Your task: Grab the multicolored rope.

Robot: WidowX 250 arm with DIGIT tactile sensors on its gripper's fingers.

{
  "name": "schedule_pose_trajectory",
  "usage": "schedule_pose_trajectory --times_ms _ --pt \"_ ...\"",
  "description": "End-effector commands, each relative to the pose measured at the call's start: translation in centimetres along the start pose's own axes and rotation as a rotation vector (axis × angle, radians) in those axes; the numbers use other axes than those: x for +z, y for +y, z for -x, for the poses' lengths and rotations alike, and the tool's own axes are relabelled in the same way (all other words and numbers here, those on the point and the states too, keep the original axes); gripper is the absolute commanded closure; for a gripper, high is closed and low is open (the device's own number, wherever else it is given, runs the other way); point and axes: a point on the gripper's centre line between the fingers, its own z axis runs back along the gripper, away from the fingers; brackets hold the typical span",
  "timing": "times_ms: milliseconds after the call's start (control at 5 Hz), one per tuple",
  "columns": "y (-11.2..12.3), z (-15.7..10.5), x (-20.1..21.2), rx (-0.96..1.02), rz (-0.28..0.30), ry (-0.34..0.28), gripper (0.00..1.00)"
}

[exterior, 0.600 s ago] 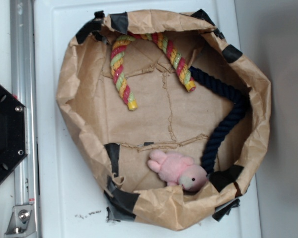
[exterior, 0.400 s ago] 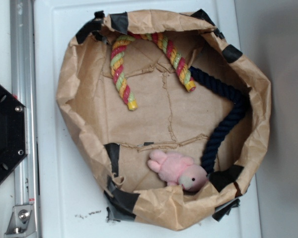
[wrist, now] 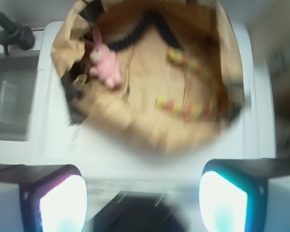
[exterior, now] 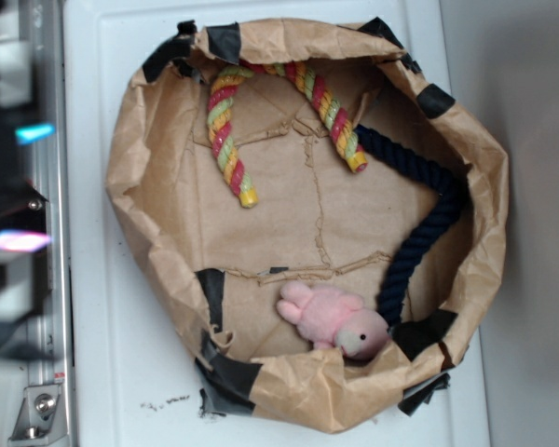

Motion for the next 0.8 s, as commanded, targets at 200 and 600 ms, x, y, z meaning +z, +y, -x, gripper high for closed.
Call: schedule_pose_trajectory --times_ms 200,600 --pt "4.8 -7.8 -12.7 -0.391 0.064 0.046 0.00" --pt "2.0 -7.1 -15.8 -0.501 0.054 0.113 0.00"
